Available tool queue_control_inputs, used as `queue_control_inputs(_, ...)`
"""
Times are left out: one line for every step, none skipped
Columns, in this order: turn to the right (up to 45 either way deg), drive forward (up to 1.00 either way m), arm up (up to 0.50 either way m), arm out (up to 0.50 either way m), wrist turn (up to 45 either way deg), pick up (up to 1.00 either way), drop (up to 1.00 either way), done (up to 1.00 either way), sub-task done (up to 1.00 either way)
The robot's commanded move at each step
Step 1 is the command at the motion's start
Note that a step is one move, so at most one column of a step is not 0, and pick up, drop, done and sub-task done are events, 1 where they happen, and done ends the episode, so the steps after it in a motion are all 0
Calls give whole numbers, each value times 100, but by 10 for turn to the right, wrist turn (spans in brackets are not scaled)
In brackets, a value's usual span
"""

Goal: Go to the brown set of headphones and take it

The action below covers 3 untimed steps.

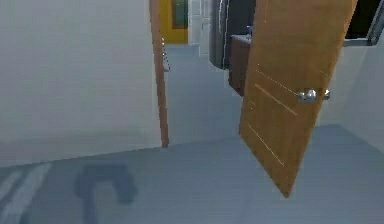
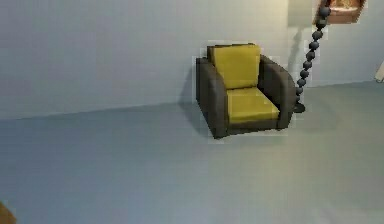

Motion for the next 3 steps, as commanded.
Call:
queue_control_inputs(0, 100, 0, 0, 0, 0, 0, 0, 0)
queue_control_inputs(0, 75, 0, 0, 0, 0, 0, 0, 0)
queue_control_inputs(-30, 0, 0, 0, 0, 0, 0, 0, 0)
